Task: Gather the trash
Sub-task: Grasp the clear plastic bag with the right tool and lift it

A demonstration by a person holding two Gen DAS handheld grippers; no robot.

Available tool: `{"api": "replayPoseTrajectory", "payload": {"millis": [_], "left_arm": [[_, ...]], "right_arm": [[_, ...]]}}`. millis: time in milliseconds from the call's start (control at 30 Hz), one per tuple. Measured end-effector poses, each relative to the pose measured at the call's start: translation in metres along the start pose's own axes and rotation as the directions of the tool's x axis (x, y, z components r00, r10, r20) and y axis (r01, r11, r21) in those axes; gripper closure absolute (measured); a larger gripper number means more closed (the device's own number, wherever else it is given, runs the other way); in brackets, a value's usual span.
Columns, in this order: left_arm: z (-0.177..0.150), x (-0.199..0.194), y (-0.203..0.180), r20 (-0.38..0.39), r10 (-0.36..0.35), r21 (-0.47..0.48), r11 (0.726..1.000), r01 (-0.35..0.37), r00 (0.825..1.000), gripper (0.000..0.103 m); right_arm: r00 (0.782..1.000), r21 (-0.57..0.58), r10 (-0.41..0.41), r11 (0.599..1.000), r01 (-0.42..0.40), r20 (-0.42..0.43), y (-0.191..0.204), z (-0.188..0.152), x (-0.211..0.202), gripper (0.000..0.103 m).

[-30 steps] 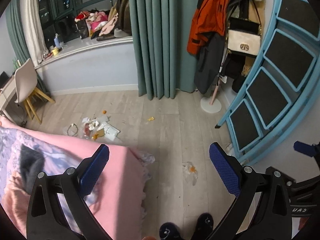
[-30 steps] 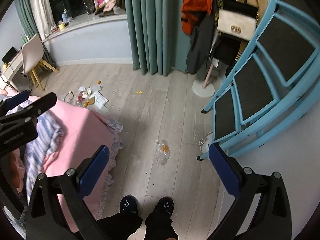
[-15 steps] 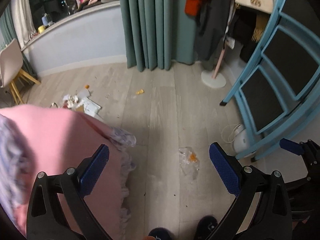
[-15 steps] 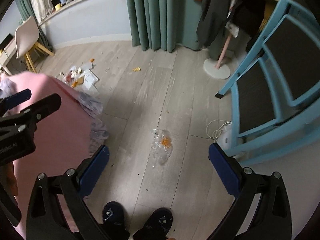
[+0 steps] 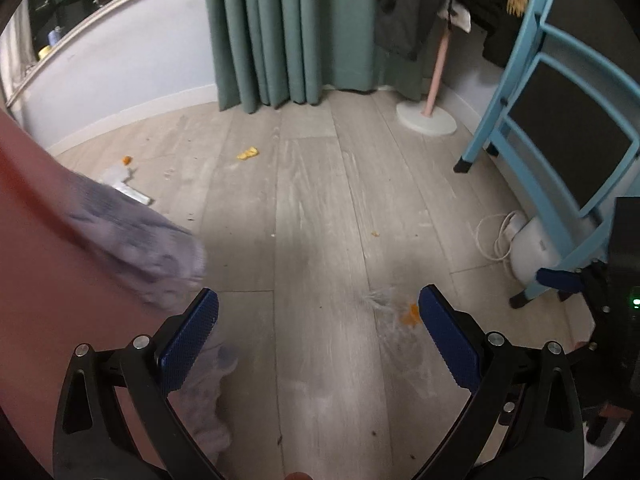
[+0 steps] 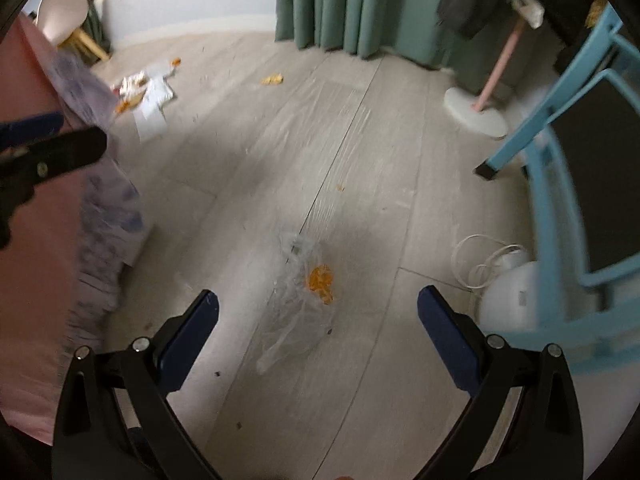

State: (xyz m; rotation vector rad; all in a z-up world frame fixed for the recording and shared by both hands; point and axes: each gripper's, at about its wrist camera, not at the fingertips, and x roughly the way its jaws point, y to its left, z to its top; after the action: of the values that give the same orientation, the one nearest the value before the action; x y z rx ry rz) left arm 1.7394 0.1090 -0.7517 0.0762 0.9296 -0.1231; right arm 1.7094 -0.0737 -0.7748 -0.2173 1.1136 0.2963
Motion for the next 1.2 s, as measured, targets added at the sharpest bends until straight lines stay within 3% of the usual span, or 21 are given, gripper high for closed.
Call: {"api": "replayPoseTrajectory", "payload": {"millis": [167, 367, 567, 767, 833, 967, 1200], "left_arm": [[-0.034, 0.069, -0.002, 0.025, -0.011, 0.024, 1.000, 0.011, 1.000, 0.006], [-0.064, 0.125, -0.003, 0.030, -0.041, 0.053, 0.998, 0.039, 0.999, 0.006], [-0.080, 0.157, -0.005, 0.018, -0.054, 0.078, 0.996, 0.052, 0.998, 0.006], [-0.075, 0.166, -0.002, 0.017, -0.049, 0.077, 0.996, 0.048, 0.999, 0.006], [-0.072, 0.166, -0.002, 0.022, -0.051, 0.078, 0.996, 0.050, 0.998, 0.006], [-0.070, 0.168, -0.007, 0.033, -0.057, 0.096, 0.994, 0.054, 0.998, 0.006], [-0.070, 0.173, -0.007, 0.030, -0.059, 0.071, 0.996, 0.057, 0.998, 0.006]], "right_arm": [[0.999, -0.064, 0.032, 0.997, -0.031, 0.009, -0.001, -0.020, 0.071, 0.007], [0.999, -0.080, 0.043, 0.996, -0.043, 0.001, -0.001, -0.039, 0.135, 0.007], [0.999, -0.104, 0.055, 0.993, -0.055, -0.004, 0.004, -0.044, 0.167, 0.007], [0.998, -0.119, 0.055, 0.991, -0.058, -0.032, 0.008, -0.047, 0.182, 0.008], [0.998, -0.124, 0.051, 0.991, -0.056, -0.041, 0.009, -0.045, 0.184, 0.033], [0.997, -0.117, 0.062, 0.991, -0.068, -0.049, 0.010, -0.042, 0.185, 0.048], [0.994, -0.129, 0.103, 0.986, -0.107, -0.036, 0.012, -0.040, 0.180, 0.087]]}}
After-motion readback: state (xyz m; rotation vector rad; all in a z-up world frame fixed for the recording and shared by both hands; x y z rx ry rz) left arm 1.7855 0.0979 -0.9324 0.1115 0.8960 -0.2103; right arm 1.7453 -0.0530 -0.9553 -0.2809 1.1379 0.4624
